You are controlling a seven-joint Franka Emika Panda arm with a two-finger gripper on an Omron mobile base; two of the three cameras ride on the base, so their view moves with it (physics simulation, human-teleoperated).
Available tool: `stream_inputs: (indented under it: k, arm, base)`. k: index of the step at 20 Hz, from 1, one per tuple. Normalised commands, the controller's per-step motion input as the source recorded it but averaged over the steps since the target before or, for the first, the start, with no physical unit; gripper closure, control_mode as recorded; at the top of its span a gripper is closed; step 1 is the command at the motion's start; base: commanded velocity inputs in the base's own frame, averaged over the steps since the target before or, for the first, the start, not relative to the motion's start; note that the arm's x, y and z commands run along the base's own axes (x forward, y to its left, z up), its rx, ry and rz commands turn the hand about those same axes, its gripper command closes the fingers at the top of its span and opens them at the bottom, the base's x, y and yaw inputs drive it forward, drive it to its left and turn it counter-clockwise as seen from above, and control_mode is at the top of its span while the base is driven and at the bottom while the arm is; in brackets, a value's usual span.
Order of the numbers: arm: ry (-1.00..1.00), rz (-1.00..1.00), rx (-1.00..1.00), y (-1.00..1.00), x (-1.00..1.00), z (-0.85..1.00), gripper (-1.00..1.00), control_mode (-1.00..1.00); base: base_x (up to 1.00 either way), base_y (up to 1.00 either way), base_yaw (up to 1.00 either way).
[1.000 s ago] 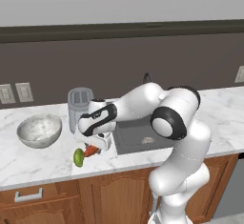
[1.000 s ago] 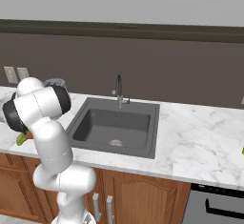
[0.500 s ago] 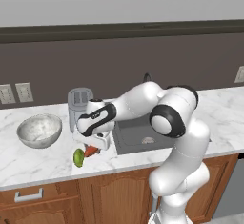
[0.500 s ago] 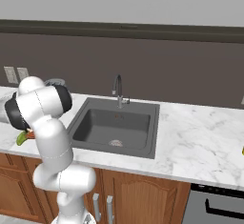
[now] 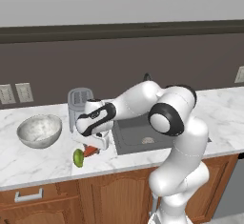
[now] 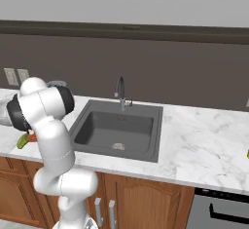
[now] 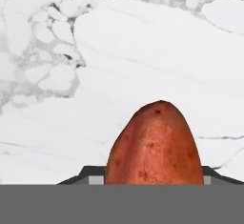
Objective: Remove the sweet potato and mango from the sink. Then move the bowl and cup from the counter to the sink for washing.
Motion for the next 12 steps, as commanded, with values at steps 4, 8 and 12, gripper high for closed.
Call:
stream_inputs:
  k: [4,8,12]
  arm:
    - [0.00,0.01,0.00,0.03,0.01,-0.15,-1.00,-1.00]
    - [0.00,0.00,0.00,0.01,0.00,-0.02,-1.00,-1.00]
    - [0.00,0.01,0.00,0.01,0.00,0.01,-1.00,-1.00]
  base:
    - [0.00,0.00,0.00]
    - [0.00,0.00,0.00]
    - [0.00,0.00,0.00]
